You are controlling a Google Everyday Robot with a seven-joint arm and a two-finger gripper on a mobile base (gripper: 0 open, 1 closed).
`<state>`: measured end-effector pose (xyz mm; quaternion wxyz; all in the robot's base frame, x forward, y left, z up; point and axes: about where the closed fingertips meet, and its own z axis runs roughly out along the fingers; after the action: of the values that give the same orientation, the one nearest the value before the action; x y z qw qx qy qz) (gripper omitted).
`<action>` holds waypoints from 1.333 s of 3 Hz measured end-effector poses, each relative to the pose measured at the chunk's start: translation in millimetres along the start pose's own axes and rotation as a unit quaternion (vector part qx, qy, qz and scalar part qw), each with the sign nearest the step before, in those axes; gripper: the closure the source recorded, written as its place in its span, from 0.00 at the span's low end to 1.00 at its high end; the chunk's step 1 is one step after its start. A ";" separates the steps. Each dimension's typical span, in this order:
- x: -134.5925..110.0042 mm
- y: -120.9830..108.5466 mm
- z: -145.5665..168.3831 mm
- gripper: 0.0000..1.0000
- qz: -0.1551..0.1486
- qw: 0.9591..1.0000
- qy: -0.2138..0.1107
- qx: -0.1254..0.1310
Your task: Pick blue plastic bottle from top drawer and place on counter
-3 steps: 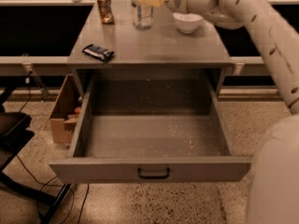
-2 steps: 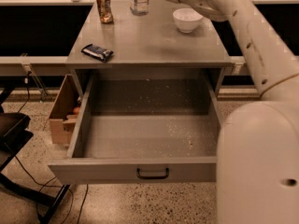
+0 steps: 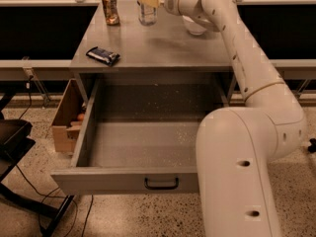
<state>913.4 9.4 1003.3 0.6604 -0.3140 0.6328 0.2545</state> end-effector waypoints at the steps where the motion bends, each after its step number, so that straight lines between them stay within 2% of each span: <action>1: 46.7 12.6 17.1 1.00 -0.001 0.999 0.030 -0.028; 2: 80.7 28.7 26.8 1.00 0.002 0.997 0.055 -0.054; 4: 76.7 29.5 27.5 0.53 0.002 0.997 0.057 -0.055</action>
Offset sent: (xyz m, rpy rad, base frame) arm -0.0067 0.0486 -0.1317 -0.1371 0.1457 0.1537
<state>915.6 44.9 924.2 0.6043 -0.3626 0.6550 0.2725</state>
